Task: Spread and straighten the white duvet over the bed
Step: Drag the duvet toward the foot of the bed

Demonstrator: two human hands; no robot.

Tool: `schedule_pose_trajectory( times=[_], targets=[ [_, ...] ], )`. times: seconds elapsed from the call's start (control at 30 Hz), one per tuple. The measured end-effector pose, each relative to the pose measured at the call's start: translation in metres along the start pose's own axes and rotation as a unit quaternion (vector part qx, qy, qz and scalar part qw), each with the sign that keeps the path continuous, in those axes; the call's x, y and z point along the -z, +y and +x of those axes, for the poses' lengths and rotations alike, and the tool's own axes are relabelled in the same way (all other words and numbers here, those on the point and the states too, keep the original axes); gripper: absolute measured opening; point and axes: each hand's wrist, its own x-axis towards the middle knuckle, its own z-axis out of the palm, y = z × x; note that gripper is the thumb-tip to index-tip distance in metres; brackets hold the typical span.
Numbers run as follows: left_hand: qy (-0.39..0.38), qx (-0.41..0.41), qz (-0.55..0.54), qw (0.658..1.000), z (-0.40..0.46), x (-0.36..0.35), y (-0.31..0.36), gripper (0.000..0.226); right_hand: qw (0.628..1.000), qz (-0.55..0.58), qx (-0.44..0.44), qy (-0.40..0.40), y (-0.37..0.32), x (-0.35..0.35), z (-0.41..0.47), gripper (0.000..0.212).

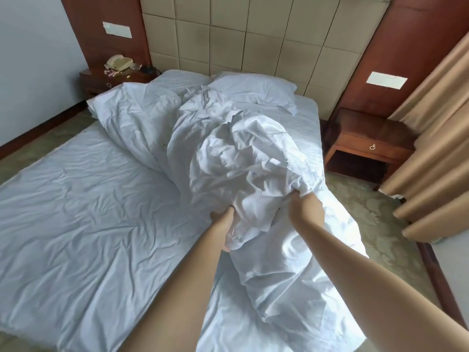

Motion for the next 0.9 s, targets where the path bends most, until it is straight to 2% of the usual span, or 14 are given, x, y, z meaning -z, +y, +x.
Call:
schedule_pose_trajectory(
  times=[0.1, 0.2, 0.23, 0.3, 0.33, 0.4, 0.47, 0.57, 0.6, 0.67, 0.7, 0.77, 0.83, 0.9],
  targets=[
    [-0.042, 0.038, -0.127, 0.99, 0.006, -0.016, -0.003, 0.079, 1.0, -0.001, 0.024, -0.006, 0.007, 0.003, -0.001, 0.037],
    [-0.111, 0.046, -0.224, 0.967, 0.018, -0.026, 0.005, 0.052, 0.998, -0.007, 0.06, 0.003, 0.014, 0.005, 0.007, 0.034],
    [-0.087, 0.023, -0.233, 0.968, 0.021, -0.029, 0.01, 0.053, 0.997, -0.015, 0.079, 0.02, 0.015, 0.006, 0.008, 0.035],
    [0.06, -0.044, -0.236, 0.969, 0.027, -0.037, 0.021, 0.062, 0.978, -0.084, 0.173, 0.086, 0.021, 0.008, 0.013, 0.053],
    [0.119, -0.088, -0.221, 0.964, 0.019, -0.042, 0.029, 0.065, 0.956, -0.15, 0.234, 0.094, 0.025, 0.01, 0.015, 0.064],
    [0.155, -0.193, -0.137, 0.959, -0.006, -0.054, 0.044, 0.071, 0.902, -0.274, 0.333, 0.024, 0.031, 0.015, 0.018, 0.074],
    [0.128, -0.283, -0.062, 0.949, -0.03, -0.071, 0.058, 0.074, 0.883, -0.302, 0.354, -0.054, 0.037, 0.02, 0.023, 0.077],
    [0.061, -0.316, 0.058, 0.945, -0.072, -0.109, 0.09, 0.069, 0.939, -0.216, 0.251, -0.094, 0.042, 0.038, 0.035, 0.078],
    [0.05, -0.315, 0.088, 0.944, -0.088, -0.125, 0.098, 0.062, 0.957, -0.164, 0.209, -0.117, 0.046, 0.046, 0.041, 0.074],
    [0.05, -0.314, 0.111, 0.942, -0.121, -0.163, 0.11, 0.033, 0.972, -0.053, 0.153, -0.169, 0.057, 0.063, 0.053, 0.073],
    [0.049, -0.315, 0.115, 0.941, -0.133, -0.185, 0.111, 0.026, 0.973, -0.001, 0.133, -0.19, 0.063, 0.071, 0.057, 0.081],
    [-0.009, -0.325, 0.154, 0.933, -0.144, -0.234, 0.107, 0.039, 0.966, 0.118, 0.105, -0.206, 0.075, 0.083, 0.065, 0.091],
    [-0.088, -0.367, 0.241, 0.894, -0.141, -0.28, 0.101, 0.03, 0.948, 0.226, 0.078, -0.21, 0.085, 0.095, 0.076, 0.074],
    [-0.136, -0.38, 0.335, 0.851, -0.14, -0.316, 0.097, 0.047, 0.936, 0.287, 0.034, -0.203, 0.105, 0.104, 0.099, 0.052]
  ],
)
